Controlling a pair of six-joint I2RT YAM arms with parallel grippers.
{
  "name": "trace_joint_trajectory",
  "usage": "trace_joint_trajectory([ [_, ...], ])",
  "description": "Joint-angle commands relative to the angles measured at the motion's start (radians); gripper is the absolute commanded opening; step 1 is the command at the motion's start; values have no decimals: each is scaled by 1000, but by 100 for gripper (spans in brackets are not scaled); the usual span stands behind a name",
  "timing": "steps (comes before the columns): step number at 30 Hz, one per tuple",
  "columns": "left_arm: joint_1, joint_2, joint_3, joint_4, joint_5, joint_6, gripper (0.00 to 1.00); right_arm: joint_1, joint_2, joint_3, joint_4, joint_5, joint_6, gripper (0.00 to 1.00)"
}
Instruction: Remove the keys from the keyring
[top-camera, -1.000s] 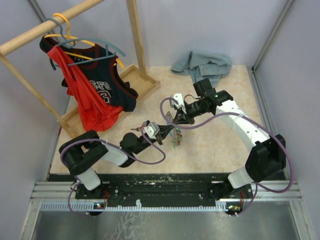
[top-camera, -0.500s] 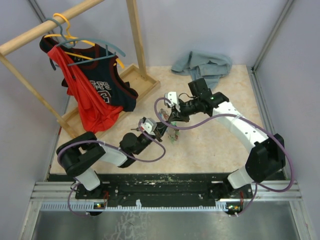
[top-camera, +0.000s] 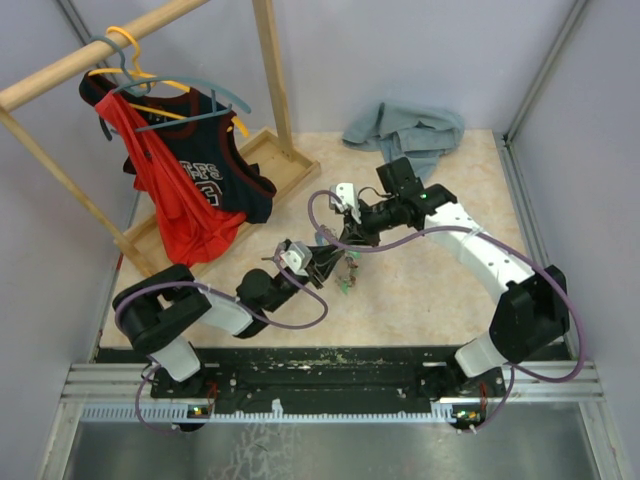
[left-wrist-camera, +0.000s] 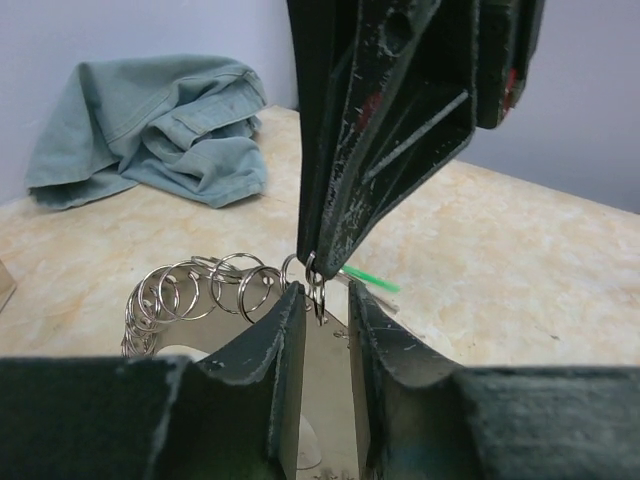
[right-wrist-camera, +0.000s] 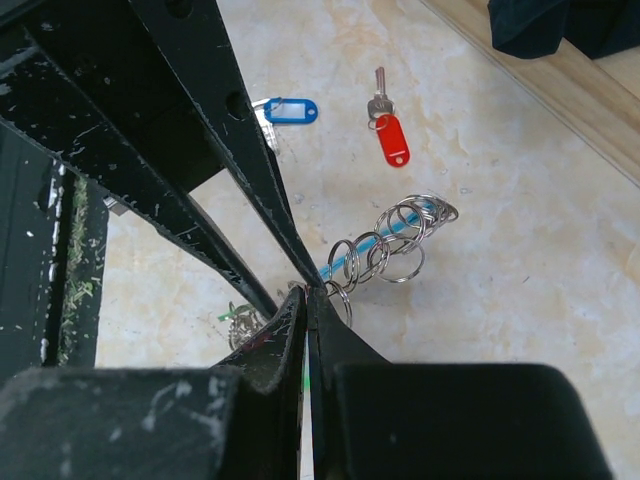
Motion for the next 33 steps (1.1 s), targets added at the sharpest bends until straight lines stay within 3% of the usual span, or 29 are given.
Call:
trace_joint_trajectory([
  [1, -4, -6, -15, 271, 89, 9, 33, -33, -22, 6, 0, -102, 14, 0],
  [11, -2, -25, -61, 271, 155, 53, 38, -68, -36, 23, -82, -211, -67, 0],
  [33, -2, -29, -45, 271, 188, 111, 19, -67, -28, 27, -151, -260, -154, 0],
])
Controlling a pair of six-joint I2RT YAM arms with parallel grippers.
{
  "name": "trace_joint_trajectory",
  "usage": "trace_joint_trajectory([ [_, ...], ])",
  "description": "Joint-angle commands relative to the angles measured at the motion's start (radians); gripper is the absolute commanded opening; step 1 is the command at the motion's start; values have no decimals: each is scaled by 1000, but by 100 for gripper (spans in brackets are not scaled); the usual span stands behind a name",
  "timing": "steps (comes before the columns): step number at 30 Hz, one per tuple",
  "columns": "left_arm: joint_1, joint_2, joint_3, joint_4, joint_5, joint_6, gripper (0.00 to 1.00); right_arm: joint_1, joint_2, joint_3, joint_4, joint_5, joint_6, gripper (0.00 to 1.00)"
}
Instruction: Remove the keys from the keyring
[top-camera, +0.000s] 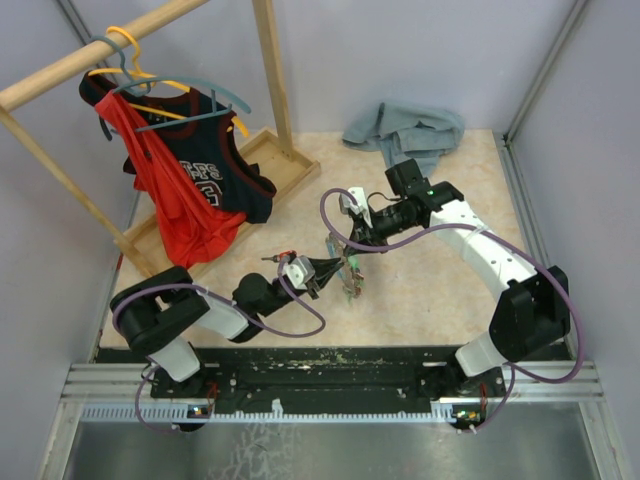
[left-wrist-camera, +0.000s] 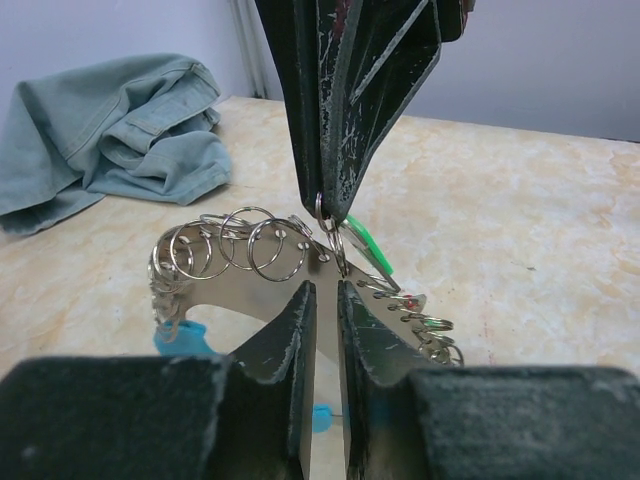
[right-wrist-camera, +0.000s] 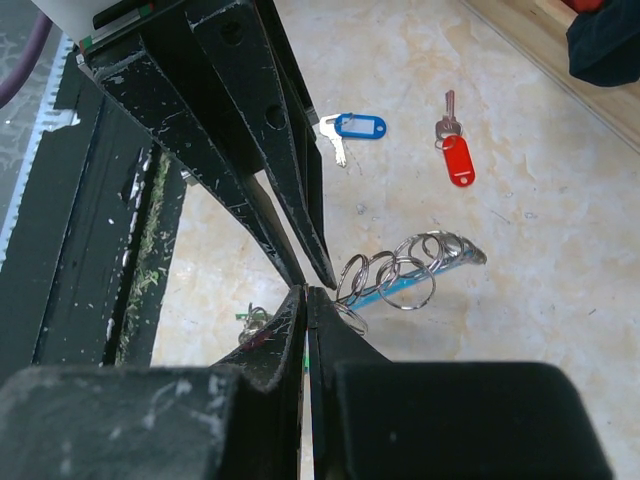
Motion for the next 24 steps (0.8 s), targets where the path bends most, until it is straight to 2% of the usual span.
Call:
trace_joint_trajectory([
  [1, -2, -15, 17, 269, 30, 0, 18, -5, -27, 28, 15, -70, -22, 0],
  [20, -2, -2, 47, 269, 55, 5, 18, -1, -22, 22, 22, -66, -18, 0],
  [24, -2, -3, 46, 269, 56, 8, 9, -1, -22, 23, 22, -64, -17, 0],
])
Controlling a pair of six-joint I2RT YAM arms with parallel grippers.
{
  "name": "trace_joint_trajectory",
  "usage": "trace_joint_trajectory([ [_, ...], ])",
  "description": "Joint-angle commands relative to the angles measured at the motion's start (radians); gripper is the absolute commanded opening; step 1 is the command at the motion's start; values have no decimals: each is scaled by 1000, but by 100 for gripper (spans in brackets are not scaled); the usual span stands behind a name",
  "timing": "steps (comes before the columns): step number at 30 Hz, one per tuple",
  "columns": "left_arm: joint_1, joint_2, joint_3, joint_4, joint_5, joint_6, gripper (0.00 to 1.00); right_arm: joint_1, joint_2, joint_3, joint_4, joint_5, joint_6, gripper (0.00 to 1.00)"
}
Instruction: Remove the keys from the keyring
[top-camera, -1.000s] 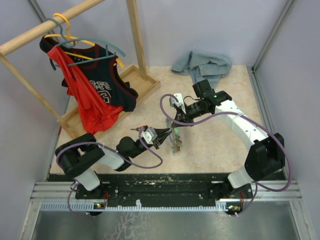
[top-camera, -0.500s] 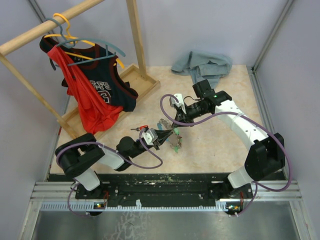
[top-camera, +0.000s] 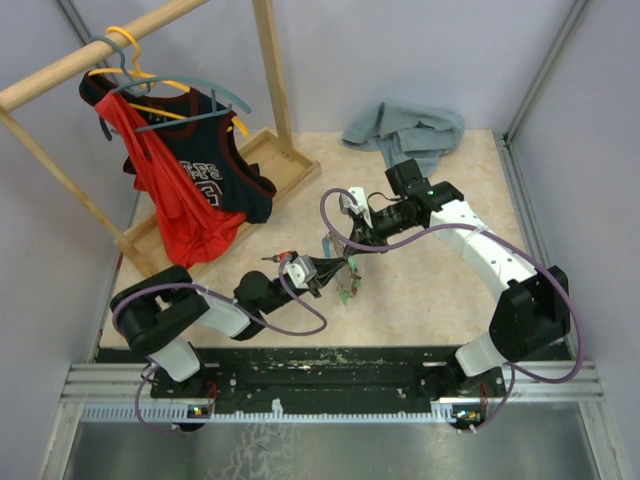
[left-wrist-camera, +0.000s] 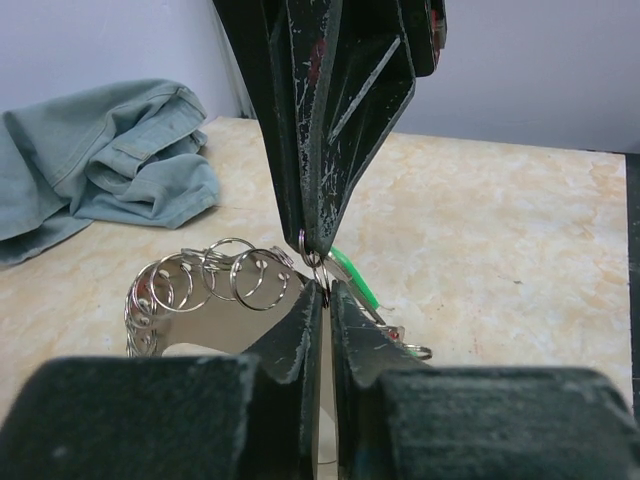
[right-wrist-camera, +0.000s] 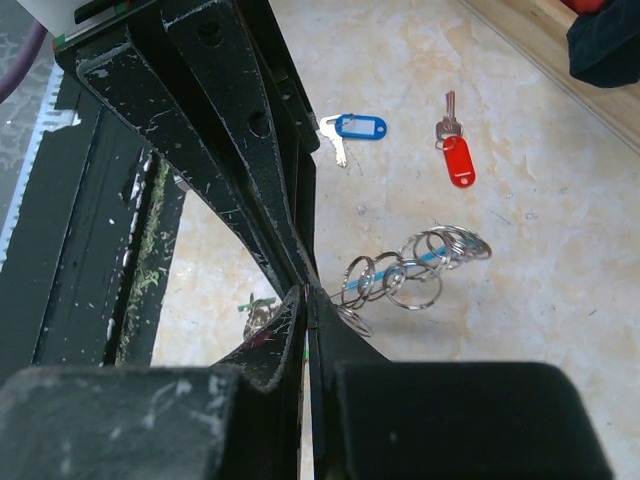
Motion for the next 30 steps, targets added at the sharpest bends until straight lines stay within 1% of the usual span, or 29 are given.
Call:
trace_joint_trajectory([
  [1, -2, -3, 16, 268, 7, 8, 7, -1, -22, 24, 23, -59, -15, 0],
  [4, -2, -4, 14, 268, 3, 8, 0, 0, -25, 26, 21, -51, -14, 0],
  [12, -2, -15, 17, 265, -48, -25, 0, 26, -23, 28, 22, -10, -10, 0],
  [15, -4, -27, 27, 223, -85, -33, 0, 50, -18, 34, 23, 2, -1, 0],
  [23, -4, -58, 57, 125, -207, -66, 0, 90, -15, 17, 139, 100, 143, 0],
  [30, -8, -65, 80, 92, -311, -86, 0, 129, 7, -11, 258, 189, 268, 0],
])
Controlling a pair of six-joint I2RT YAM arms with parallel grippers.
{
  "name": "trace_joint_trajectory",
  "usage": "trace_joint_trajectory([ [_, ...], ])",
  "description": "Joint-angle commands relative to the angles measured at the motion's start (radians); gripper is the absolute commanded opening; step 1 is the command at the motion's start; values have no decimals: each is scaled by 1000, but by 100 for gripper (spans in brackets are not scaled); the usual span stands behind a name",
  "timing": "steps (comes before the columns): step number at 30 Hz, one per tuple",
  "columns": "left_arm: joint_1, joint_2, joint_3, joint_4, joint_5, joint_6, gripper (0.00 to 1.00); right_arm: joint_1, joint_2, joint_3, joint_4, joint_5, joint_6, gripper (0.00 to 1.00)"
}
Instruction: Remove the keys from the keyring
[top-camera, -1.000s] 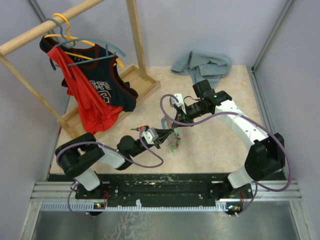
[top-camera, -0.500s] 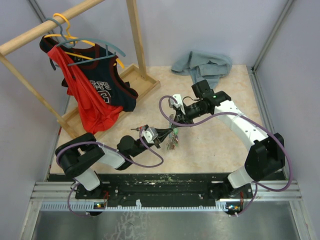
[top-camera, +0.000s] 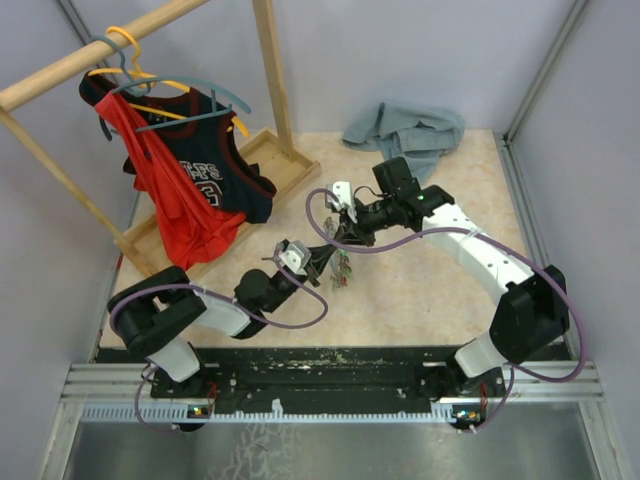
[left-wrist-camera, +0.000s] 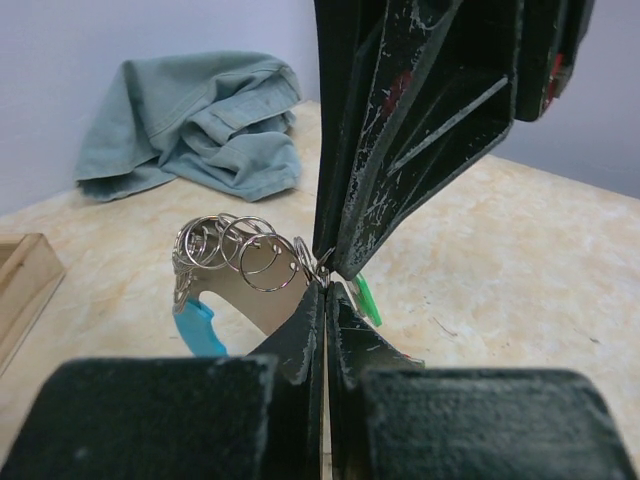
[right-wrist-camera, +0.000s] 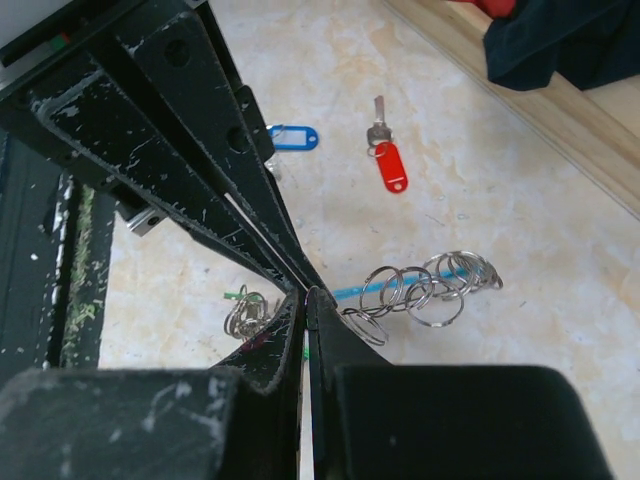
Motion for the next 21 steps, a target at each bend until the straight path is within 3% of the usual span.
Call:
trace_joint_trajectory([
  [1, -8, -50, 70, 114, -85, -27, 0, 52, 10, -14, 80, 44, 109, 0],
  [12, -8, -33, 53, 173, -93, -34, 1, 64, 16, -15, 75, 24, 106, 0],
  [17, -4, -2, 18, 282, -12, -47, 19, 44, 6, -8, 72, 7, 112, 0],
  [21, 0, -2, -9, 293, 77, -53, 25, 7, -15, -11, 71, -22, 115, 0],
])
